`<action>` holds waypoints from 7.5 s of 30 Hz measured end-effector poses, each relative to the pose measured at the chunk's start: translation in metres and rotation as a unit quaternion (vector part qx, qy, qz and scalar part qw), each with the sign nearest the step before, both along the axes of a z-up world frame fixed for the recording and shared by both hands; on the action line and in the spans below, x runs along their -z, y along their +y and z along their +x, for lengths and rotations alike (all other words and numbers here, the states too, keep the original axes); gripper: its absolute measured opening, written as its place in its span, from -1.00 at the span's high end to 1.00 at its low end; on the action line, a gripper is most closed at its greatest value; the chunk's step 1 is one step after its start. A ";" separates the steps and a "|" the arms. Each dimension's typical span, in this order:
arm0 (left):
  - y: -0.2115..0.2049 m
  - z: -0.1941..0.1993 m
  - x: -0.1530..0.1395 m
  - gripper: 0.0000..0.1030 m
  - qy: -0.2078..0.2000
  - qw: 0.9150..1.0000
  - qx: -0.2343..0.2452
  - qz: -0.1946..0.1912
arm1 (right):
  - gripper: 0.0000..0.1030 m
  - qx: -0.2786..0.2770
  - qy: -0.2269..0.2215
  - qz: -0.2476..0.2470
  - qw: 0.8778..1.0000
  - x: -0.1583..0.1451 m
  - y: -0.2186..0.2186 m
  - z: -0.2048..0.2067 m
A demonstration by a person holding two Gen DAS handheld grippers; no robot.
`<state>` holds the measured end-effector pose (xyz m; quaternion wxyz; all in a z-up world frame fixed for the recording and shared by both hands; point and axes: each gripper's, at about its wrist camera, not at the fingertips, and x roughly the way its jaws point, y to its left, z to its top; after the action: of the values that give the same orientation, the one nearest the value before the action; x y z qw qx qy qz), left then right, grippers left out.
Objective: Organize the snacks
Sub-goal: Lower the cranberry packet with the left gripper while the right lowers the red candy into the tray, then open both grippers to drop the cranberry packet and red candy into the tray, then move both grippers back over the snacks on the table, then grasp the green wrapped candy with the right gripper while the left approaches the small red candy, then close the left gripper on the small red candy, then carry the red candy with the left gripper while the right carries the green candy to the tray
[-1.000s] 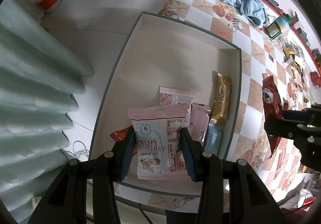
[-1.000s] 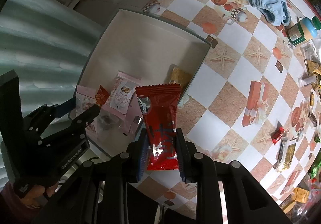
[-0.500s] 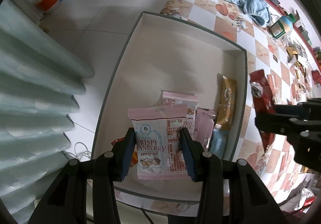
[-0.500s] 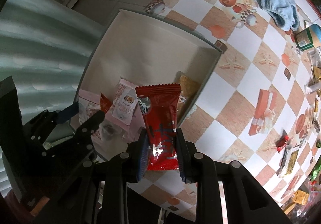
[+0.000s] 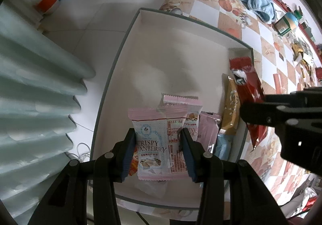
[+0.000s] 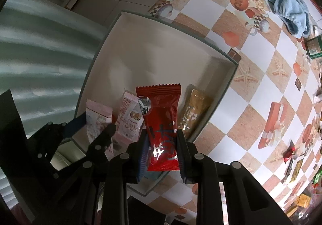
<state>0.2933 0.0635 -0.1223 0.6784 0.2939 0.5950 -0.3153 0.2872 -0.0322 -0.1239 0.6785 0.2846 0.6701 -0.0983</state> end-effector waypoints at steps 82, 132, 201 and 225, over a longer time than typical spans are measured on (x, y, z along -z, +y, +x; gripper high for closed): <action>-0.180 -0.274 0.033 -0.54 0.030 0.970 0.237 0.047 | -1.00 0.515 0.059 -0.045 0.854 0.057 -0.346 -0.480; -0.313 -0.273 0.082 -0.30 0.053 0.970 0.230 0.056 | 0.62 0.447 0.033 0.013 0.894 0.070 -0.247 -0.480; -0.193 -0.277 0.019 0.62 0.044 0.972 0.230 0.002 | 0.62 0.351 0.012 -0.008 0.936 0.014 -0.111 -0.431; -0.063 -0.174 -0.055 0.61 0.012 0.988 0.153 -0.035 | 0.62 0.220 -0.022 -0.043 0.974 -0.032 -0.069 -0.308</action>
<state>0.1188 0.0003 -0.0676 0.6248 0.3541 0.5398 -0.4391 -0.0211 -0.1015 -0.0914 0.6663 0.3977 0.5709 -0.2682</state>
